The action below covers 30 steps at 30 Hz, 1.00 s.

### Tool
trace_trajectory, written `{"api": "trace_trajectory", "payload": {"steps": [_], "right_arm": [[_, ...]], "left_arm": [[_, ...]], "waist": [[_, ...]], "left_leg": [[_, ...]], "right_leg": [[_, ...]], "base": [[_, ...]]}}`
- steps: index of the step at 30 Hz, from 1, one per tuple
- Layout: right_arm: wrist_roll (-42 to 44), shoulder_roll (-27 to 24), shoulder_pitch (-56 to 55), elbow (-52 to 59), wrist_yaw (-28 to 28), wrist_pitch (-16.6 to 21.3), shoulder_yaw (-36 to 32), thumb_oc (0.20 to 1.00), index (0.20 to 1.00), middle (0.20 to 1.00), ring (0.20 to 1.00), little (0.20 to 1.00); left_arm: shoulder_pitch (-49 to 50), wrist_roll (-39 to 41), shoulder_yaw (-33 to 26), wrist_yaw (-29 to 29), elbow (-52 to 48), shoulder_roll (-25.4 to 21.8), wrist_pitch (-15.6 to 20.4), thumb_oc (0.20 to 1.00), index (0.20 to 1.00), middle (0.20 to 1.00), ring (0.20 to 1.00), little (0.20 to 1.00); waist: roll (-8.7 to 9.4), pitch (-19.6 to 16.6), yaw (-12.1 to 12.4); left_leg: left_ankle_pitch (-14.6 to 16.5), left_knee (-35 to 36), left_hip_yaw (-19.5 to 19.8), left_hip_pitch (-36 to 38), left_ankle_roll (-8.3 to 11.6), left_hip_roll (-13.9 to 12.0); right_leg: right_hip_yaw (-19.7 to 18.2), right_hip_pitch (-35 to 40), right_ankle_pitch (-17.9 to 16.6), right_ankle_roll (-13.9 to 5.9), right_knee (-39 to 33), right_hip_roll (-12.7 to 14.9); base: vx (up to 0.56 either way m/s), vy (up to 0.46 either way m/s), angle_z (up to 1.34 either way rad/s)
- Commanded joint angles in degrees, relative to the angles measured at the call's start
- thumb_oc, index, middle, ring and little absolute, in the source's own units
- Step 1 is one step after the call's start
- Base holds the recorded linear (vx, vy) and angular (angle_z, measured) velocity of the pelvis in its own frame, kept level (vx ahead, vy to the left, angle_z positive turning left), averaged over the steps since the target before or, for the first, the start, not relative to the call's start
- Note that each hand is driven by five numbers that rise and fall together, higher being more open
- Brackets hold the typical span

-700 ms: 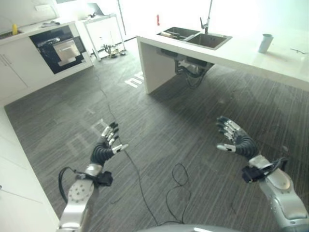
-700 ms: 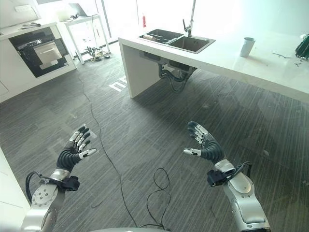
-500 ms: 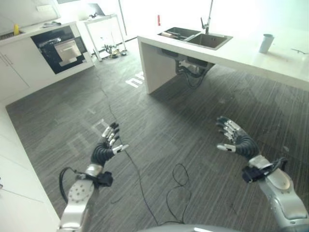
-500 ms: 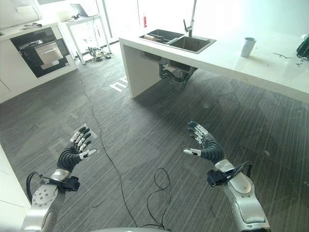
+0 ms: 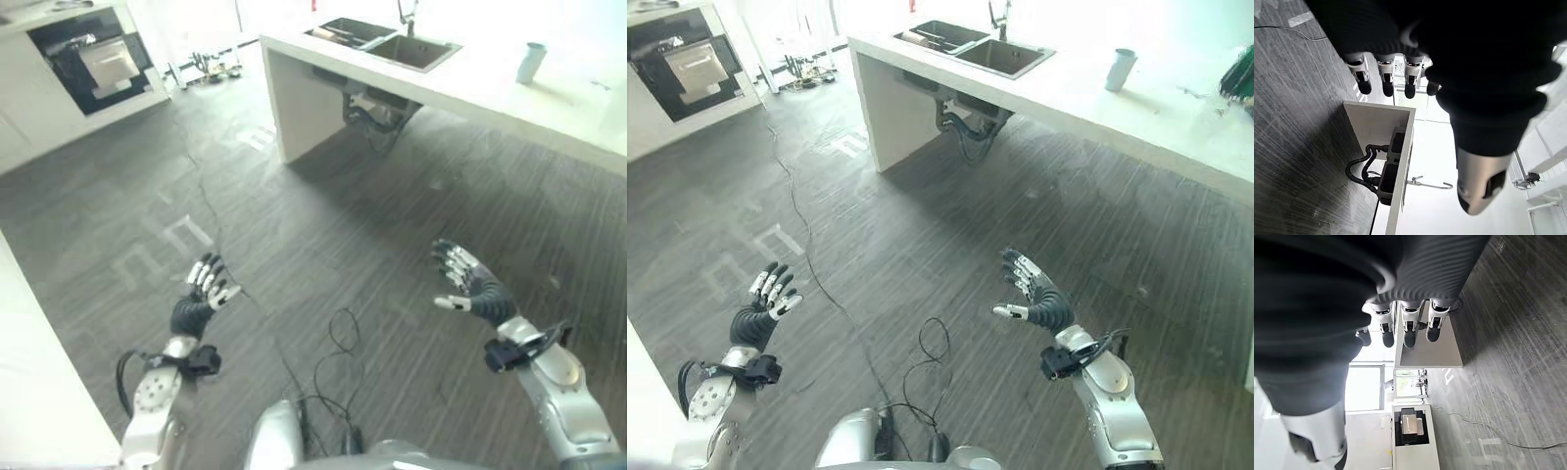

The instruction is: Place the dishes in the dishwasher.

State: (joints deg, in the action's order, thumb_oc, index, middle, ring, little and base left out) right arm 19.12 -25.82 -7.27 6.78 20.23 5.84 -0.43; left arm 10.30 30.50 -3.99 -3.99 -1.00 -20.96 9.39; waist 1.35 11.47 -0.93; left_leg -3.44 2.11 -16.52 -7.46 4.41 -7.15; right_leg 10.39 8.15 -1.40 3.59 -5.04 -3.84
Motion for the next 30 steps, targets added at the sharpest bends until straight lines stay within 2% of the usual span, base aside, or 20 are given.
{"api": "trace_trajectory", "payload": {"steps": [1, 3, 5, 7, 9, 11, 12, 15, 16, 17, 18, 19, 20, 21, 22, 25, 26, 27, 30], "right_arm": [[0.7, -2.6, -1.4, 3.4, 0.6, 4.2, -1.5, 1.000, 1.000, 1.000, 1.000, 1.000], [1.9, -3.3, -1.9, 3.3, 1.2, 4.4, -2.0, 1.000, 1.000, 1.000, 1.000, 1.000], [2.4, -3.3, -2.2, 3.6, 1.7, 4.3, -2.2, 1.000, 1.000, 1.000, 1.000, 1.000], [2.6, -3.1, -2.5, 4.2, 2.2, 3.9, -2.6, 1.000, 1.000, 1.000, 1.000, 1.000], [2.2, -2.7, -1.7, 4.6, 1.5, 3.4, -2.4, 1.000, 1.000, 1.000, 1.000, 1.000], [1.1, -1.6, 0.0, 4.7, -1.4, 2.4, -1.6, 1.000, 1.000, 1.000, 1.000, 1.000], [1.2, -1.4, 0.3, 4.6, -1.9, 2.2, -1.5, 1.000, 1.000, 1.000, 1.000, 1.000], [0.8, 0.8, 0.6, 4.2, -3.1, 1.8, -1.6, 1.000, 1.000, 1.000, 1.000, 1.000], [0.3, 1.5, 0.2, 4.4, -3.3, 2.0, -1.5, 1.000, 1.000, 1.000, 1.000, 1.000], [-0.3, 2.0, -0.5, 4.6, -3.5, 2.2, -1.3, 1.000, 1.000, 1.000, 1.000, 1.000], [-1.2, 2.3, -0.8, 4.7, -3.8, 2.2, -0.9, 1.000, 1.000, 1.000, 1.000, 1.000], [-3.0, 2.7, -0.3, 3.9, -4.2, 2.3, 0.1, 1.000, 1.000, 1.000, 1.000, 1.000], [-3.3, 2.4, -0.1, 3.1, -4.2, 2.7, 0.4, 1.000, 1.000, 1.000, 1.000, 1.000], [-2.1, 1.1, 0.0, 3.3, -4.4, 2.1, 0.3, 1.000, 1.000, 1.000, 1.000, 1.000], [-0.8, 0.1, -0.5, 3.8, -4.3, 1.3, -0.9, 1.000, 1.000, 1.000, 1.000, 1.000], [2.1, -0.7, -2.5, 4.0, -3.7, 2.2, -2.9, 1.000, 1.000, 1.000, 1.000, 1.000], [1.8, -0.9, -3.1, 3.6, -3.7, 3.0, -3.3, 1.000, 1.000, 1.000, 1.000, 1.000], [1.6, -1.2, -3.6, 3.7, -4.2, 3.6, -3.4, 1.000, 1.000, 1.000, 1.000, 1.000], [1.2, -0.6, -4.9, 4.5, -6.2, 2.9, -3.6, 1.000, 1.000, 1.000, 1.000, 1.000]], "left_arm": [[1.4, 2.7, -0.1, 0.8, -3.8, -1.9, 4.3, 1.000, 1.000, 1.000, 1.000, 1.000], [2.9, 2.1, -0.3, 0.5, -4.2, -1.5, 5.0, 1.000, 1.000, 1.000, 1.000, 1.000], [3.2, 2.5, -0.3, 1.0, -3.9, -1.7, 5.3, 1.000, 1.000, 1.000, 1.000, 1.000], [2.5, 2.4, -0.7, 0.6, -3.6, -1.9, 5.0, 1.000, 1.000, 1.000, 1.000, 1.000], [1.9, 2.0, -1.1, -0.3, -4.2, -2.3, 4.6, 1.000, 1.000, 1.000, 1.000, 1.000], [0.5, 1.0, -1.2, -1.4, -4.5, -2.7, 3.3, 1.000, 1.000, 1.000, 1.000, 1.000], [0.3, 0.9, -1.3, -1.5, -4.6, -2.8, 3.0, 1.000, 1.000, 1.000, 1.000, 1.000], [-0.3, -0.1, -1.8, -3.4, -4.9, -2.9, 1.5, 1.000, 1.000, 1.000, 1.000, 1.000], [-0.4, -0.3, -1.7, -3.8, -5.0, -3.0, 1.3, 1.000, 1.000, 1.000, 1.000, 1.000], [-0.5, 0.3, -1.5, -4.3, -5.0, -3.1, 1.1, 1.000, 1.000, 1.000, 1.000, 1.000], [-0.9, 0.7, -1.2, -4.5, -4.7, -2.9, 1.0, 1.000, 1.000, 1.000, 1.000, 1.000], [-1.6, 0.3, -0.5, -4.0, -4.2, -2.5, 1.2, 1.000, 1.000, 1.000, 1.000, 1.000], [-2.3, -0.1, -0.1, -3.7, -4.2, -2.4, 1.0, 1.000, 1.000, 1.000, 1.000, 1.000], [-4.0, 0.0, 0.6, -3.9, -4.0, -3.0, 0.3, 1.000, 1.000, 1.000, 1.000, 1.000], [-5.3, 0.5, 1.1, -4.5, -4.7, -3.1, -0.4, 1.000, 1.000, 1.000, 1.000, 1.000], [-4.7, 0.6, 1.4, -4.4, -5.5, -2.9, 0.3, 1.000, 1.000, 1.000, 1.000, 1.000], [-4.3, 0.3, 1.9, -3.9, -5.7, -2.9, 0.6, 1.000, 1.000, 1.000, 1.000, 1.000], [-4.2, 0.0, 3.0, -3.3, -5.7, -3.0, 1.0, 1.000, 1.000, 1.000, 1.000, 1.000], [-4.0, 0.0, 4.7, -4.1, -5.5, -2.2, 1.0, 1.000, 1.000, 1.000, 1.000, 1.000]], "waist": [[-0.82, -2.8, 1.4], [-0.80, -3.0, 1.9], [-0.62, -3.2, 1.7], [0.02, -3.8, 1.9], [0.63, -4.5, 2.8], [1.50, -5.7, 4.0], [1.67, -5.9, 4.0], [2.05, -6.9, 4.5], [2.09, -7.0, 4.3], [1.58, -6.9, 3.7], [0.98, -6.8, 3.2], [0.00, -6.5, 2.5], [-0.26, -6.1, 2.1], [0.18, -5.9, 1.5], [0.79, -5.3, 0.9], [1.57, -3.9, -0.4], [1.87, -3.4, -1.3], [1.99, -2.9, -2.6], [1.45, -2.7, -4.8]], "left_leg": [[-10.2, 2.9, 5.6, 0.4, 2.76, -2.0], [-9.0, 2.9, 6.3, 0.2, 2.54, -1.9], [-7.7, 2.9, 4.5, 1.1, 1.88, -1.6], [-5.0, 2.8, 3.2, 1.9, 0.45, -0.3], [-3.2, 2.7, 3.7, 2.4, -0.99, 1.3], [-1.4, 2.9, 4.8, 3.7, -2.87, 3.7], [-1.2, 2.9, 5.0, 3.8, -3.14, 4.1], [0.5, 2.9, 7.0, 5.3, -4.96, 6.7], [1.0, 2.9, 7.3, 6.0, -5.50, 7.5], [1.5, 2.9, 7.6, 6.8, -5.89, 7.8], [2.1, 2.9, 7.6, 7.8, -6.17, 7.7], [3.0, 2.9, 7.3, 9.0, -6.37, 7.2], [3.3, 2.9, 7.0, 9.7, -6.45, 7.0], [2.9, 2.9, 6.7, 9.9, -6.15, 7.1], [3.2, 2.9, 7.9, 10.8, -5.94, 7.6], [4.8, 2.9, 8.6, 13.7, -4.95, 7.5], [5.9, 2.9, 8.4, 14.9, -4.64, 7.6], [7.0, 2.9, 8.9, 16.3, -4.54, 7.9], [9.6, 2.9, 13.0, 19.5, -5.35, 8.8]], "right_leg": [[-4.6, 7.0, 7.6, -6.10, 0.0, 1.6], [-4.8, 8.3, 8.3, -6.05, 0.0, 2.1], [-4.5, 9.0, 8.3, -6.56, 0.2, 3.2], [-3.7, 9.8, 9.0, -7.93, 1.4, 5.2], [-2.9, 10.4, 9.7, -9.41, 2.8, 7.2], [-0.9, 9.7, 8.1, -12.09, 6.5, 10.5], [-0.6, 9.3, 7.8, -12.50, 7.4, 10.9], [0.6, 6.0, 2.6, -14.24, 17.9, 13.1], [0.0, 3.5, -0.1, -14.73, 23.8, 13.7], [-0.7, 1.3, -2.5, -14.89, 29.0, 13.4], [-1.0, -1.9, -3.5, -14.76, 34.4, 13.5], [-0.4, -7.3, -3.7, -13.81, 39.9, 14.3], [0.5, -9.4, -2.0, -12.91, 39.7, 14.1], [1.9, -10.1, 1.0, -12.39, 35.2, 12.0], [4.0, -9.7, 1.6, -12.04, 29.5, 10.6], [6.8, -11.5, -0.1, -11.90, 19.3, 10.9], [6.4, -12.2, -2.1, -12.47, 14.5, 10.9], [3.7, -15.0, -4.7, -13.37, 10.4, 10.7], [-2.7, -18.9, -9.3, -13.84, 2.6, 10.9]], "base": [[0.57, 0.321, 0.18], [0.50, 0.294, -0.26], [0.36, 0.240, -0.54], [0.37, 0.278, -0.26], [0.43, 0.342, -0.01], [0.44, 0.352, 0.03], [0.28, 0.249, 0.20], [0.31, 0.309, 0.47], [0.23, 0.278, 0.66], [0.23, 0.314, 0.66], [0.22, 0.364, 0.56], [0.18, 0.311, 0.36], [0.20, 0.216, 0.26], [0.25, 0.058, 0.40], [0.27, -0.018, 0.51], [0.22, -0.068, 0.63], [0.29, -0.106, 0.49], [0.35, -0.124, 0.33], [0.41, -0.149, 0.41]]}}
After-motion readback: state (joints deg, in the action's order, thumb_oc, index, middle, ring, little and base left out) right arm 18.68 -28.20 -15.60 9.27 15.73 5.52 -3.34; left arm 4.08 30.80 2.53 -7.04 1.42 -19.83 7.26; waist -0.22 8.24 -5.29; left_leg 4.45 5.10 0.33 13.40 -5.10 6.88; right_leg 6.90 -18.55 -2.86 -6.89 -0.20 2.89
